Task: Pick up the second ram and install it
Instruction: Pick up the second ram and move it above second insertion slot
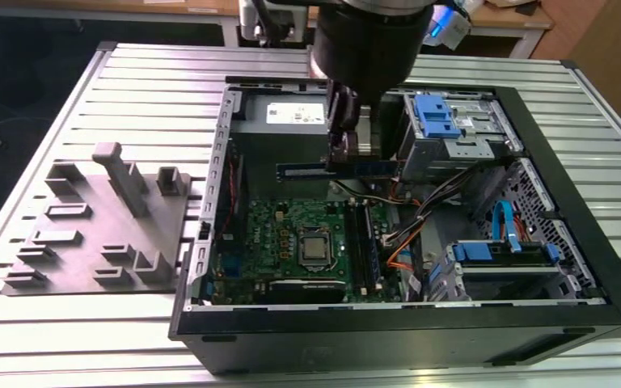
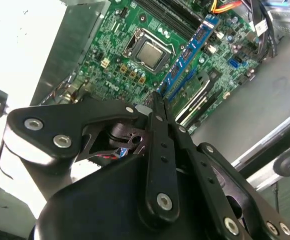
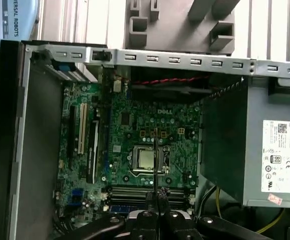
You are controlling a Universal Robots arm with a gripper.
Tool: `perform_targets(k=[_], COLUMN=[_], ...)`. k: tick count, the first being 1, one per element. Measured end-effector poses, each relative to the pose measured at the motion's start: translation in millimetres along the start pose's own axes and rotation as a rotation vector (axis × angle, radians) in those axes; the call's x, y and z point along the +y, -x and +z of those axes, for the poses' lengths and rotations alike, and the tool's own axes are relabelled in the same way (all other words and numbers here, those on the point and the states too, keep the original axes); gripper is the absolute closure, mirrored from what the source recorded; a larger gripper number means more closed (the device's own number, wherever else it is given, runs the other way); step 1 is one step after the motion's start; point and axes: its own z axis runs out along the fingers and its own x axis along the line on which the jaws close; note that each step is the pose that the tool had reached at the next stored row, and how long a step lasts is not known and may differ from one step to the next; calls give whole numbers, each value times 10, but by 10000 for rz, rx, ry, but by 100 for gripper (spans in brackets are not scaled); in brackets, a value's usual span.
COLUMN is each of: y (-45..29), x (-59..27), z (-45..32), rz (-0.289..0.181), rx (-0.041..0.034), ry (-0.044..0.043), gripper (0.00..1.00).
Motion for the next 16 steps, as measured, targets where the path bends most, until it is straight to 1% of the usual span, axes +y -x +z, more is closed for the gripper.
perform_targets(k=[5, 16], y=[-7, -16], x=[-47, -69], z=[88, 282], rz=[2, 25], rx=[-1, -2], ry=[0, -2], gripper=[91, 91])
